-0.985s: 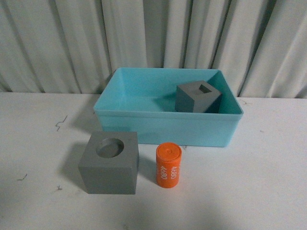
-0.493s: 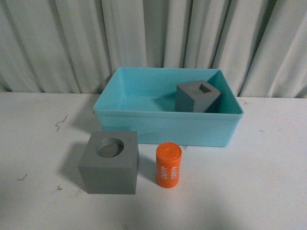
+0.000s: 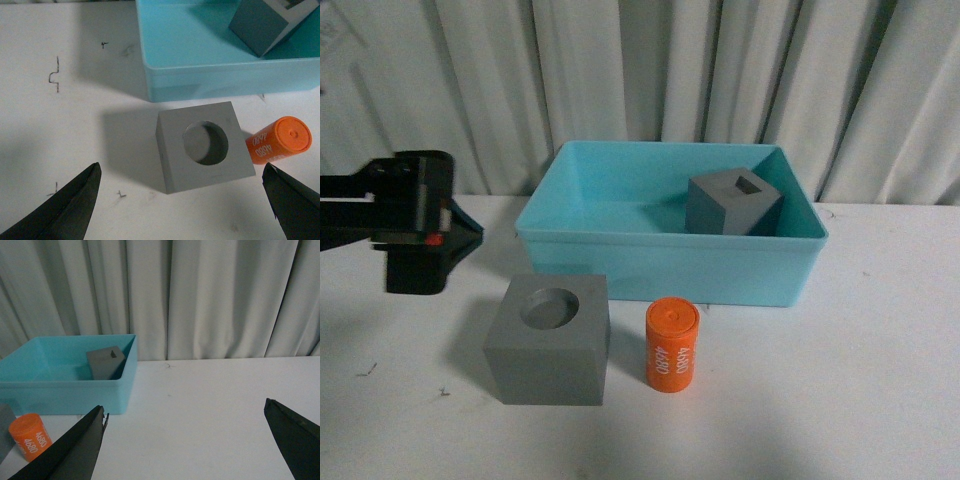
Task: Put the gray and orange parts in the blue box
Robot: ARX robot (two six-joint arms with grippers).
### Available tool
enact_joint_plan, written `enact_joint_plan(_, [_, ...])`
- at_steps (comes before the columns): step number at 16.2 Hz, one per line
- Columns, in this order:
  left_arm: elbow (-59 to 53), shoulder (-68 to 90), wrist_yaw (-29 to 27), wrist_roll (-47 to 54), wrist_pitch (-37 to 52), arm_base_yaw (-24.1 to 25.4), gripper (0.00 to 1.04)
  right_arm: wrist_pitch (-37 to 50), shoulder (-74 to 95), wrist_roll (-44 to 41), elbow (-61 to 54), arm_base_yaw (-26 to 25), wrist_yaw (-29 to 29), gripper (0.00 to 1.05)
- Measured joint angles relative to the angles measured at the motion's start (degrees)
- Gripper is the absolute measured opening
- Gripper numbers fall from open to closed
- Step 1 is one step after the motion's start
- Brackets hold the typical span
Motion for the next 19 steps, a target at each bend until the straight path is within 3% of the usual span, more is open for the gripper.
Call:
enact_joint_plan(7, [9.9, 25.8, -5.1, 2.4, 7.5, -3.5, 0.98, 0.0, 0.0, 0.0, 0.0, 0.0, 0.0, 0.98])
enact_joint_plan(19, [12.7, 33.0, -5.7, 3.1, 9.8, -3.3, 0.98, 0.0, 0.0, 0.0, 0.0, 0.0, 0.0, 0.98])
